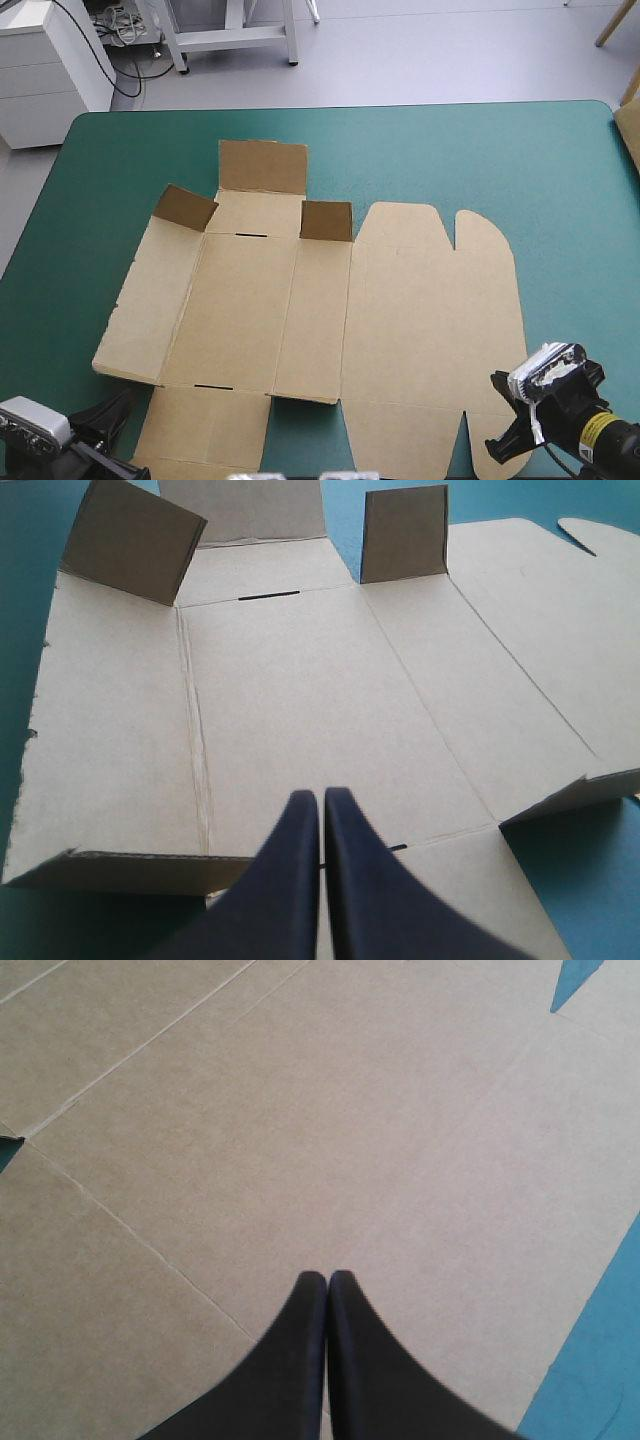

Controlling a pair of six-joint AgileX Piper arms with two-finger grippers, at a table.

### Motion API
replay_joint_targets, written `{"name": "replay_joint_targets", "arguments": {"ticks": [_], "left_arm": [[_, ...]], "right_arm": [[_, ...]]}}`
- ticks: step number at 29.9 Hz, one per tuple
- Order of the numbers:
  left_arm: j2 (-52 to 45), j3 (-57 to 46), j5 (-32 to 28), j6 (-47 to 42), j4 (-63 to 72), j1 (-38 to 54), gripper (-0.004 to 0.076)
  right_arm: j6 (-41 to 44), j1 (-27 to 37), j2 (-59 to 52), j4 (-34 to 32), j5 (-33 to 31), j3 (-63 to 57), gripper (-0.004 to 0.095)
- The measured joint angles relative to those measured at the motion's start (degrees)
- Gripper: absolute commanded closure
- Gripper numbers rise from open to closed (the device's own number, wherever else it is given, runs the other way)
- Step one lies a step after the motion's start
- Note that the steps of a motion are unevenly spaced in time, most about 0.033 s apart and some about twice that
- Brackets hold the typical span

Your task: Fold the box

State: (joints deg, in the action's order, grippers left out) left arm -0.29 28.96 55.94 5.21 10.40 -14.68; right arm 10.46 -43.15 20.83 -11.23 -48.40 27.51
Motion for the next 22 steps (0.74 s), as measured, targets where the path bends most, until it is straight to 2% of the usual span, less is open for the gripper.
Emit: {"name": "replay_joint_targets", "arguments": {"ticks": [3, 6, 8, 11, 13, 15, 22], "left_arm": [[0.0, 0.0, 0.0, 0.0, 0.0, 0.0, 0.072], [0.0, 0.0, 0.0, 0.4, 0.0, 0.0, 0.0638], [0.0, 0.0, 0.1, 1.3, 0.5, 0.0, 0.0528], [0.0, 0.0, 0.0, 2.1, 1.5, 0.0, 0.0312], [0.0, 0.0, 0.0, 2.1, 1.7, 0.0, 0.0218], [0.0, 0.0, 0.0, 2.1, 1.7, 0.0, 0.0199], [0.0, 0.0, 0.0, 2.1, 5.9, 0.0, 0.0209]], "right_arm": [[0.0, 0.0, -2.1, 0.4, 0.8, -0.3, 0.0924], [0.1, 0.0, -3.7, 0.5, 1.2, -0.5, 0.0924], [0.1, 0.0, -4.3, 0.6, 1.2, -0.7, 0.0924], [0.1, 0.0, -4.4, 0.6, 1.2, -0.7, 0.0924], [0.1, 0.0, -4.4, 0.6, 1.2, -0.8, 0.0924], [0.1, 0.0, -4.4, 0.6, 1.2, -0.8, 0.0924], [0.1, 0.0, -4.4, 0.6, 1.2, -0.8, 0.0924]]}}
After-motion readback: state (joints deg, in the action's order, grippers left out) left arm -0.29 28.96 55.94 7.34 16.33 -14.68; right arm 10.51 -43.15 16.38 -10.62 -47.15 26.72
